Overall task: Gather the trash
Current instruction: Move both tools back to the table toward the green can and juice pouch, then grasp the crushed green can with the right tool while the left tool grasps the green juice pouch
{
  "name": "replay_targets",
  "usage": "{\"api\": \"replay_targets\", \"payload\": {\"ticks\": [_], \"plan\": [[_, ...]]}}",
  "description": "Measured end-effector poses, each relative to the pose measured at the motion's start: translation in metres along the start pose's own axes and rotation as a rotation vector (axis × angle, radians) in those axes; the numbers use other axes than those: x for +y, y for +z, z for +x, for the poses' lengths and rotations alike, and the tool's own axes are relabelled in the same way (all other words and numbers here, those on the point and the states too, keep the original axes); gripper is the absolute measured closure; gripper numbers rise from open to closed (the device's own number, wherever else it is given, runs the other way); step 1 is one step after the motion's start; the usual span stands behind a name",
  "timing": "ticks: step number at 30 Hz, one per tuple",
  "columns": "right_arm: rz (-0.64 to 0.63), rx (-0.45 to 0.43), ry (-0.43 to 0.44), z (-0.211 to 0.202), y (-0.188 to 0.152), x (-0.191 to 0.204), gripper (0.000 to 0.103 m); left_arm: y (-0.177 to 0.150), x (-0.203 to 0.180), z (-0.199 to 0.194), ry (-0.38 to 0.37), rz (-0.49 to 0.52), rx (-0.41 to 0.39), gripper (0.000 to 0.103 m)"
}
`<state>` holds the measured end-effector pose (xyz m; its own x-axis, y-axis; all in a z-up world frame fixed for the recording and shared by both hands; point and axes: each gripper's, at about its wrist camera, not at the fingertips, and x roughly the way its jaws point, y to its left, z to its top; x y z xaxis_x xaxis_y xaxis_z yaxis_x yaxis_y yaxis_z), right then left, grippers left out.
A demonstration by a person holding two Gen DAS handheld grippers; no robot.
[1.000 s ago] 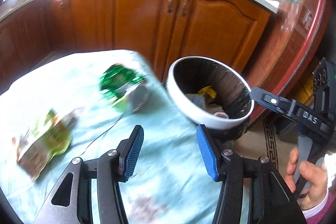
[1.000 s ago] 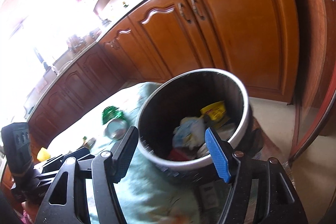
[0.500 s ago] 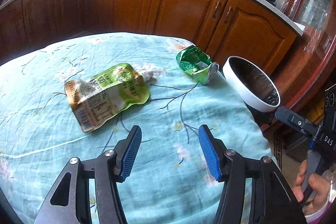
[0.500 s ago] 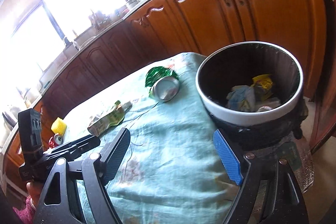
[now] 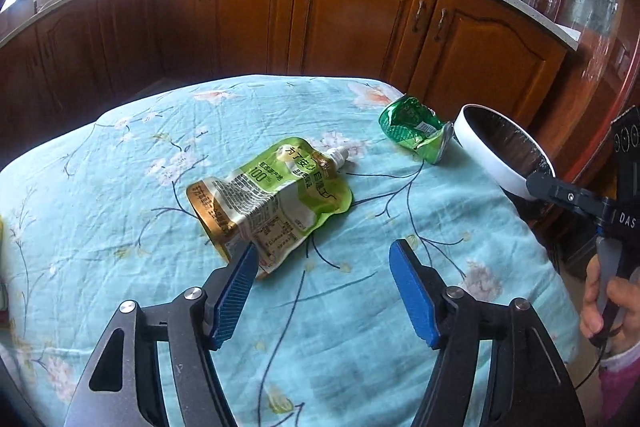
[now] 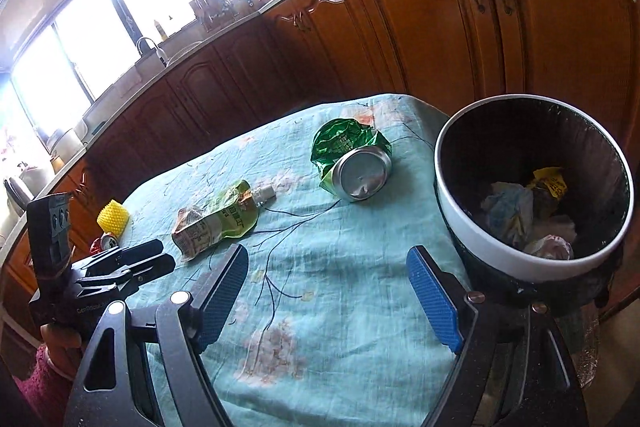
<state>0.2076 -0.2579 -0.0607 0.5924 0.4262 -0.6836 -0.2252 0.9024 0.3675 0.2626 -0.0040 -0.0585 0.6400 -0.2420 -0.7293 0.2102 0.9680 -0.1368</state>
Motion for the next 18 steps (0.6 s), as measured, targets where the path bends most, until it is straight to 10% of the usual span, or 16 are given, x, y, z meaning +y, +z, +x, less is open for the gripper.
{"api": "replay_targets", "payload": {"ticks": [18], "plan": [[-0.070, 0.050, 0.007, 0.075, 0.084, -0.015, 0.020, 0.061, 0.050, 0.069, -0.083, 0.211, 0.130, 0.026]]}}
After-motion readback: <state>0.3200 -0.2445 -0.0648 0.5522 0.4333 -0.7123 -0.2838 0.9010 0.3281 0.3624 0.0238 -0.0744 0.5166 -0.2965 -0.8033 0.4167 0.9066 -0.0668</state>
